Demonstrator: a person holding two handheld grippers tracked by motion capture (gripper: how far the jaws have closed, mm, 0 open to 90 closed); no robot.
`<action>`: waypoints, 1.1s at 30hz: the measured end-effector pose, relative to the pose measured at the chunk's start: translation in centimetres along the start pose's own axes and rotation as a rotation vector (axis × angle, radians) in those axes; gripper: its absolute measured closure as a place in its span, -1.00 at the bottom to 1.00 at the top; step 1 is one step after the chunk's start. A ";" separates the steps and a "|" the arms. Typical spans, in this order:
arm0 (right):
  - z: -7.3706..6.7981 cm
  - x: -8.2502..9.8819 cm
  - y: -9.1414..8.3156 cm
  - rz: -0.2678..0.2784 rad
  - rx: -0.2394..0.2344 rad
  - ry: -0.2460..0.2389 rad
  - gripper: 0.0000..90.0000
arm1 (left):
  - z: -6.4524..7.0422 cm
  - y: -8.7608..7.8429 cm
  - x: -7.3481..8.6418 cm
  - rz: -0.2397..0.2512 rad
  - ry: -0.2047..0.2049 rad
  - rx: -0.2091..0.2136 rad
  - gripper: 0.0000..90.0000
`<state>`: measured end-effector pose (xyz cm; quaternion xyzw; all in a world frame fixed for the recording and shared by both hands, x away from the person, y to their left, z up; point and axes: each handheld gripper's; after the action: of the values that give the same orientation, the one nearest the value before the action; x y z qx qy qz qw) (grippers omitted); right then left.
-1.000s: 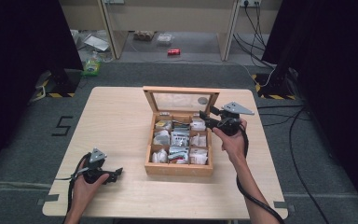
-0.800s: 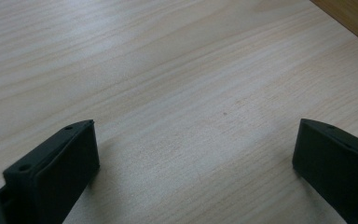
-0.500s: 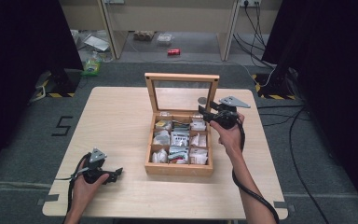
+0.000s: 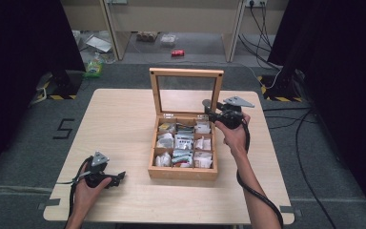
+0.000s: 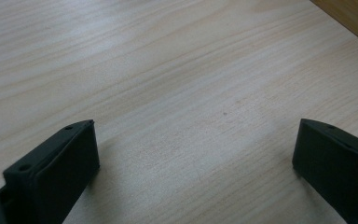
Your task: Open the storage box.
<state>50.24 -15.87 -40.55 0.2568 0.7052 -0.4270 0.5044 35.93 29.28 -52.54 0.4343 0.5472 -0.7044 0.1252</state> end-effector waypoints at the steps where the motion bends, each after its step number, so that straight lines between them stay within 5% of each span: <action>1: 0.0 0.0 0.1 -0.005 0.000 0.001 -0.09 | 0.0 0.0 0.0 0.000 0.000 0.000 -1.00; 20: -0.5 0.5 0.1 -0.041 0.011 -0.006 -0.09 | 0.0 0.0 0.0 0.000 0.000 -0.001 -1.00; 33: -1.6 0.7 -1.6 -0.061 -0.028 -0.002 -0.08 | 0.0 0.0 0.0 0.000 0.000 -0.001 -1.00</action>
<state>47.92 -15.34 -40.45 0.2276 0.7181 -0.4324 0.4956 35.91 29.27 -52.54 0.4342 0.5476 -0.7042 0.1252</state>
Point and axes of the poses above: each handheld gripper's, and its own axes: y roughly forward along the jaws, x roughly out of its underside, z roughly to its right, and after that the axes turned 2 degrees about z, right-handed
